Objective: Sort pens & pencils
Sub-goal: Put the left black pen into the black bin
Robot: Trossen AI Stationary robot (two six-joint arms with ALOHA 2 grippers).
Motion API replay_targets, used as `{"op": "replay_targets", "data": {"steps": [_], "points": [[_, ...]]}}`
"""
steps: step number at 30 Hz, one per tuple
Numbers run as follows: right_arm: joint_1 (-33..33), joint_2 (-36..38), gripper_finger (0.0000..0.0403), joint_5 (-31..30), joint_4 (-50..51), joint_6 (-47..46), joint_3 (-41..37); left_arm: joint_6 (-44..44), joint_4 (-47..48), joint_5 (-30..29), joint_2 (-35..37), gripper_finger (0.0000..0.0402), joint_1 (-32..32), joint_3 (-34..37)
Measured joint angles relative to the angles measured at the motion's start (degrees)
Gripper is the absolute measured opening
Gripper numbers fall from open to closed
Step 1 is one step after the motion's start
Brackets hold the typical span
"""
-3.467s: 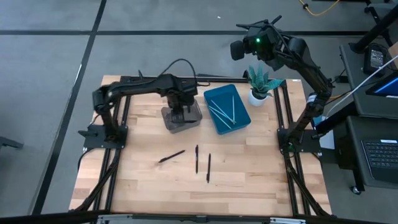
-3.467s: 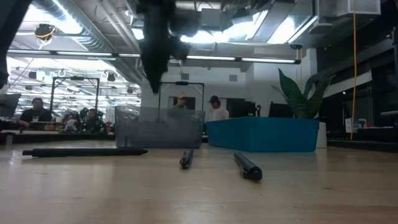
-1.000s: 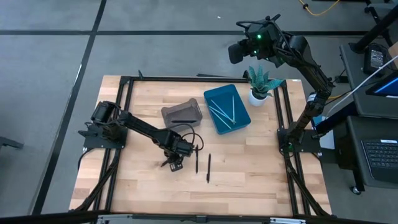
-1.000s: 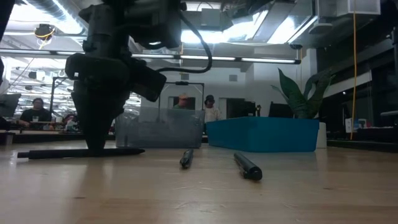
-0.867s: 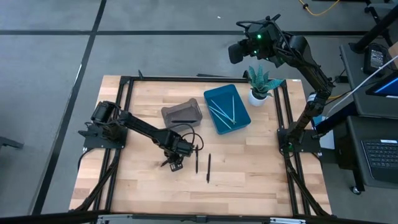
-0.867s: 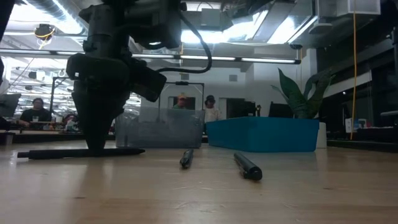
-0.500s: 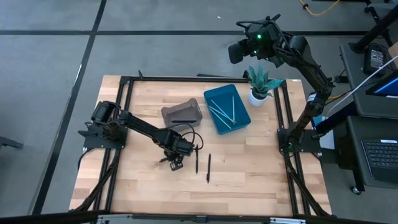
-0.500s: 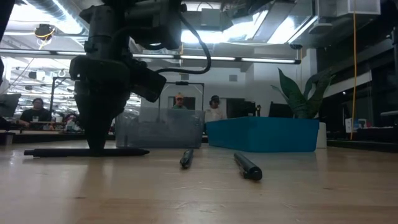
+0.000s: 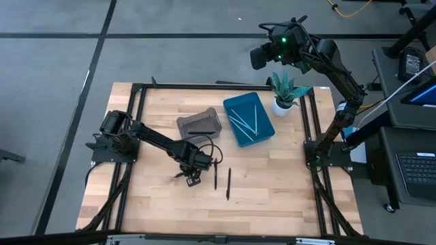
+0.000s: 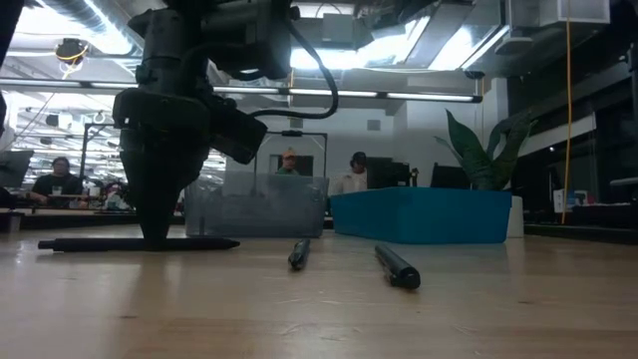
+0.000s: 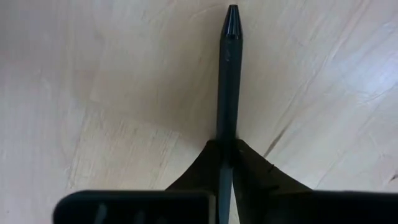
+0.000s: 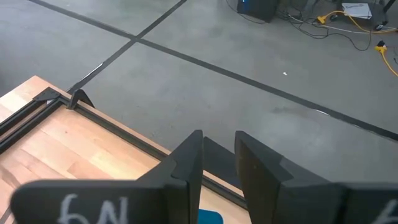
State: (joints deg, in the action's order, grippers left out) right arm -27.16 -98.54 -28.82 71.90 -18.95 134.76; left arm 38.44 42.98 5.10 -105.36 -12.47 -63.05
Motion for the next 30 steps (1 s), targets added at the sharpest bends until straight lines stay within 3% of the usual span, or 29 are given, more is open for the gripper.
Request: {"op": "replay_targets", "data": {"steps": [16, 30], "points": [[0.01, 0.0, 0.0094, -0.02, -0.02, 0.08, 0.0, -0.44, 1.72, 1.38, 0.79, 0.002, -0.11, -2.03], [0.01, 0.0, 0.0094, -0.02, 0.07, 0.14, 0.0, -5.72, 20.27, -3.98, 1.15, 0.0022, -0.09, -16.46]]}}
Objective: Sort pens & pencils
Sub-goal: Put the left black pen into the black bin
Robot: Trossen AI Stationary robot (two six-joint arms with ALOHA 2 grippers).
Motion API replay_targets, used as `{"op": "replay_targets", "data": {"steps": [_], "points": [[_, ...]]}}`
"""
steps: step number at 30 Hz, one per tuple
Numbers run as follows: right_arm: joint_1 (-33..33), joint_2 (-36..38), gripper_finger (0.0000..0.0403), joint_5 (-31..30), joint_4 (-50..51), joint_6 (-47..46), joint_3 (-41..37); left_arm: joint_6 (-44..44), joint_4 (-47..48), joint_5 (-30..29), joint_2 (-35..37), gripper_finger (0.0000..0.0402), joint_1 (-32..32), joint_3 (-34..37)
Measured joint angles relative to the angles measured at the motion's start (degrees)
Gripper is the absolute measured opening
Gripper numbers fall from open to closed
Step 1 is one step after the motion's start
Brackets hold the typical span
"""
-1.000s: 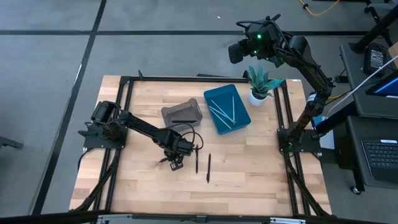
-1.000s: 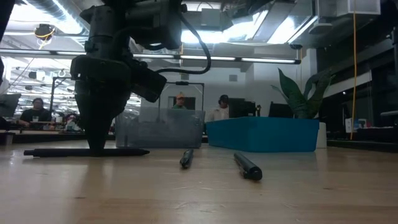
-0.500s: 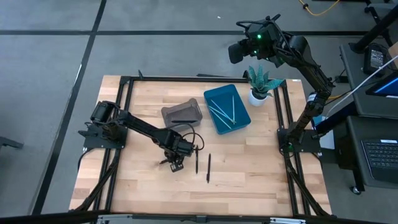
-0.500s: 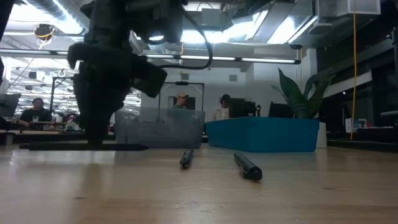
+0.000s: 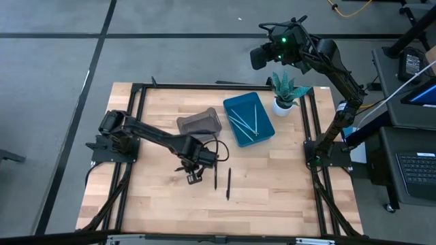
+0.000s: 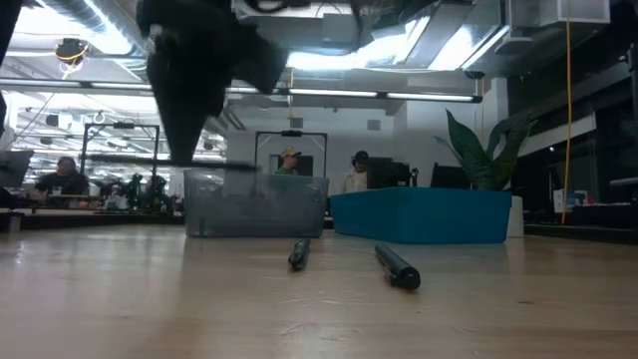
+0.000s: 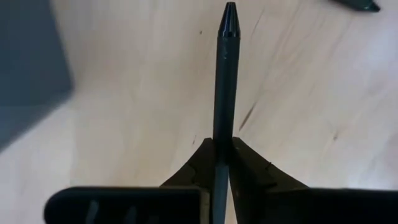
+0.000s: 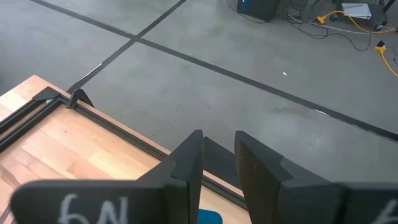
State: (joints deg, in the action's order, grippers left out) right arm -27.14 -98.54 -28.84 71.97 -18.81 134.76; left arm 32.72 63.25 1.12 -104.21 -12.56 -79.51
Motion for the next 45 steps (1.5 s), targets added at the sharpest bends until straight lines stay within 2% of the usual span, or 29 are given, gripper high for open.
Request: {"op": "replay_targets", "data": {"steps": [8, 14, 22, 27, 36, 40, 45], "points": [[0.01, 0.0, 0.0094, 0.0, 0.17, -0.02, 0.0, -1.45, 14.63, -4.82, 0.03, 0.0026, 0.07, -12.1], [-0.01, 0.02, 0.0094, 0.0, 0.21, -0.04, 0.0, -1.48, 18.58, -7.03, 0.14, 0.0023, 0.04, -18.09], [0.01, 0.02, 0.0094, 0.0, 0.27, -0.11, 0.0, -7.18, 19.17, -10.58, 0.14, 0.0026, 4.47, -18.27], [0.0, 0.02, 0.0094, 0.0, 0.38, -0.21, 0.0, -13.78, 17.17, -13.14, 0.14, 0.0029, 10.77, -18.25], [0.01, 0.02, 0.0094, 0.0, 0.74, -0.39, 0.0, -25.82, 12.63, -14.09, 0.06, 0.0026, 23.99, -18.25], [-0.07, 0.02, 0.0094, -0.01, 0.74, -0.38, 0.0, -28.77, 12.24, -13.87, -2.05, 0.0029, 27.91, -18.16], [-0.23, 0.02, 0.0094, -1.48, 0.76, 0.06, 0.0, -31.47, 11.38, -13.27, -6.38, 0.0039, 29.05, -18.16]]}}
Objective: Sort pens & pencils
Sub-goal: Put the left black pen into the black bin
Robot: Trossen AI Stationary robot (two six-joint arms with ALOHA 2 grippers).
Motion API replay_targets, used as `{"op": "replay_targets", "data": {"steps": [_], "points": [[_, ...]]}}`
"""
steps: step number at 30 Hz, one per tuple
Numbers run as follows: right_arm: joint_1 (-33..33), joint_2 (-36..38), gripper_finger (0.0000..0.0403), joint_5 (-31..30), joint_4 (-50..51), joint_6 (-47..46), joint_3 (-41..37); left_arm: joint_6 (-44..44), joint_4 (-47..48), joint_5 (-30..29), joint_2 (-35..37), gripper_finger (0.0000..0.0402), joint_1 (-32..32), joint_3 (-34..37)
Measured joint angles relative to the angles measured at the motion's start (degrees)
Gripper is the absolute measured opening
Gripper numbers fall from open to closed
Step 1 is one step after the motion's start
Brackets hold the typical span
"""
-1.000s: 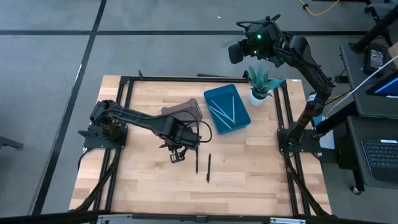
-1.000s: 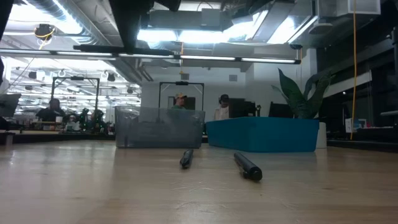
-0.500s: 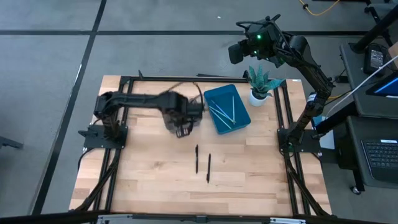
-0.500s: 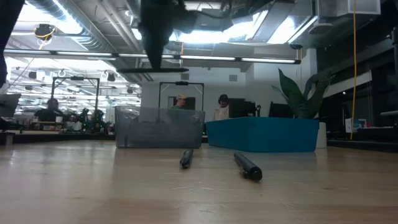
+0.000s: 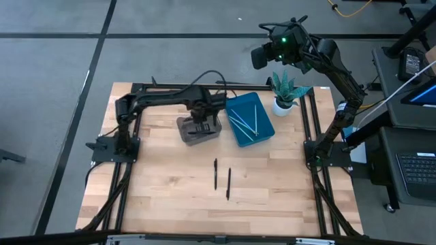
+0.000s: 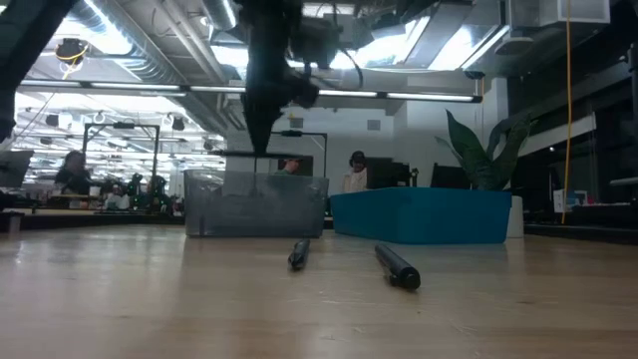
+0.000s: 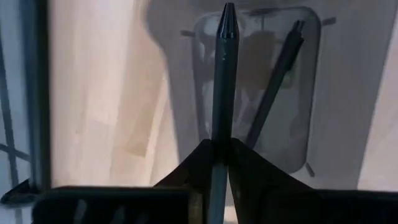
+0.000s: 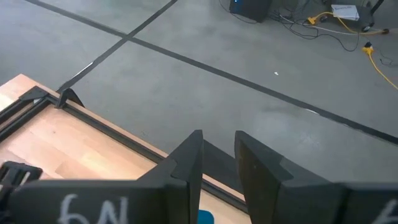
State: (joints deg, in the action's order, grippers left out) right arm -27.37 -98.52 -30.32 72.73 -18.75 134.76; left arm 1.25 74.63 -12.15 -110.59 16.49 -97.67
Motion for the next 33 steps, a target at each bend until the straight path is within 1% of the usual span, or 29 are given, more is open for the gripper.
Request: {"op": "replay_targets", "data": {"steps": [7, 13, 17, 22, 26, 29, 33], "points": [[0.0, 0.04, 0.0094, -0.07, 0.02, 1.41, 0.0, -1.65, -2.5, 2.26, -4.92, 0.0027, -1.1, 0.02], [0.0, 0.04, 0.0094, -0.22, 0.02, 2.75, 0.0, -0.61, -6.09, 4.0, -5.11, 0.0039, -0.92, 0.02], [0.0, 0.04, 0.0094, -1.13, 0.02, 3.82, 0.0, -0.39, -7.1, 4.16, -5.11, 0.0038, -0.96, 0.07], [0.0, 0.04, 0.0094, -1.15, 0.02, 4.27, 0.0, 0.87, -7.86, 4.19, -5.09, 0.003, -0.67, 3.57], [0.0, 0.04, 0.0094, -1.16, 0.04, 4.45, 0.0, 1.81, -7.32, 4.26, -5.07, 0.0039, 0.1, 7.51], [0.0, 0.04, 0.0094, -1.56, 0.02, 4.49, 0.0, 2.56, -8.3, 5.94, -5.07, 0.0046, 0.44, 9.53], [-0.2, 0.04, 0.0094, -2.61, 0.02, 4.96, 0.0, 2.9, -10.78, 7.25, -5.07, 0.0042, 0.44, 11.16]]}}
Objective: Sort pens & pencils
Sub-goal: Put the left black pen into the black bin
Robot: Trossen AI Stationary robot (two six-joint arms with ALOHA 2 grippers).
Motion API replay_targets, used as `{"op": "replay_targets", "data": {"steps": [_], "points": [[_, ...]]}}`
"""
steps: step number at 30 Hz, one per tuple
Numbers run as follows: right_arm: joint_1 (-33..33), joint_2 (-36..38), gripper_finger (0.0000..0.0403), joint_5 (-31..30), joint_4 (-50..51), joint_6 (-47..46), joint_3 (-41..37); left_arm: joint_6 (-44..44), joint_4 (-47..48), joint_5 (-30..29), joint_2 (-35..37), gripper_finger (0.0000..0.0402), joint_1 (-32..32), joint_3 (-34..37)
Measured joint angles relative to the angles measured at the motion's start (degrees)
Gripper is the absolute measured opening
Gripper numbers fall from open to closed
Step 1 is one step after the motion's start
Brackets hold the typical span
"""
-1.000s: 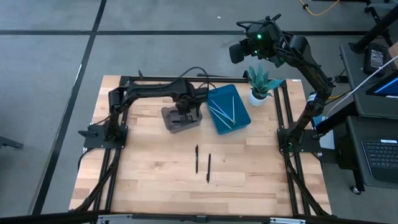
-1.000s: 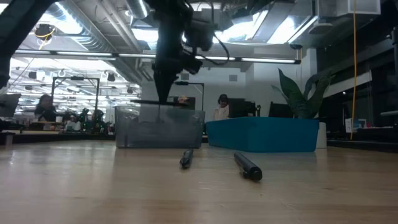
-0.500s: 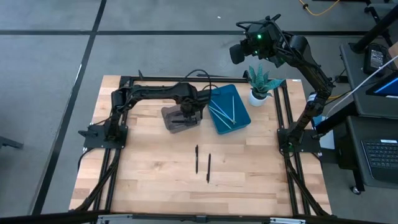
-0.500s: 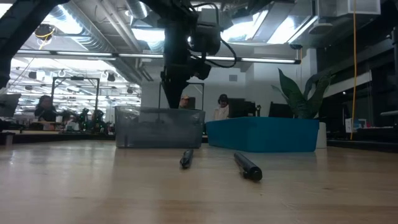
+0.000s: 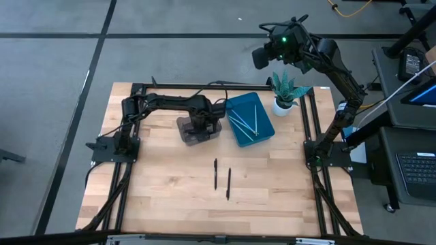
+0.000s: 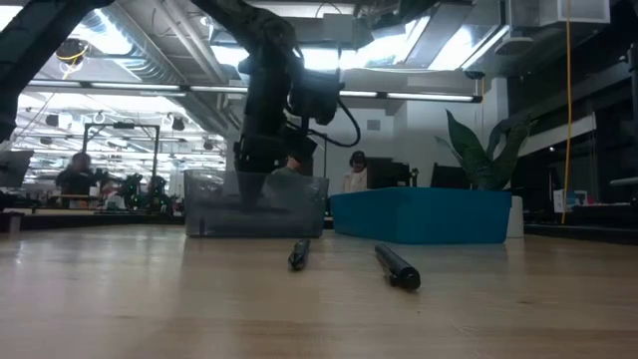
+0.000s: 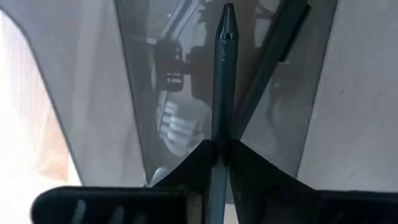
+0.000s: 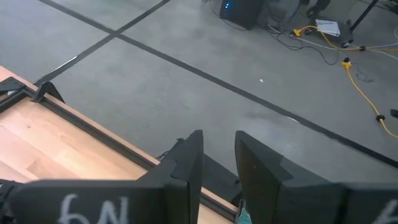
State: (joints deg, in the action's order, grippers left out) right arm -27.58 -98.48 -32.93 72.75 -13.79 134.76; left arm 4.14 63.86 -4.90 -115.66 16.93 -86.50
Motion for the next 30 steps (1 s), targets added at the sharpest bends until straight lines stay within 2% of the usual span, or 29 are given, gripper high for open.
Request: {"op": "replay_targets", "data": {"steps": [6, 16, 21, 26, 30], "points": [[-0.37, 0.0, 0.0094, -0.02, -0.02, 0.09, 0.0, -0.1, -0.35, 0.13, 0.0, 0.0039, 0.0, 0.09], [-0.39, 0.0, 0.0094, -0.02, -0.04, -0.69, 0.0, -1.27, -1.53, 1.46, 3.05, 0.009, 0.52, 0.09], [-0.37, 0.0, 0.0094, 0.01, -0.04, -0.69, 0.0, -0.44, -0.43, 1.46, 5.33, 0.0103, 1.16, 0.09], [-0.42, 0.0, 0.0094, -0.02, -0.03, -0.71, 0.0, 1.52, 5.09, 2.4, 10.1, 0.0099, -0.13, 0.09], [-1.5, 0.0, 0.0094, -0.4, -0.35, -0.69, 0.0, 5.25, 6.11, 5.37, 16.26, 0.0097, -4.54, 0.09]]}}
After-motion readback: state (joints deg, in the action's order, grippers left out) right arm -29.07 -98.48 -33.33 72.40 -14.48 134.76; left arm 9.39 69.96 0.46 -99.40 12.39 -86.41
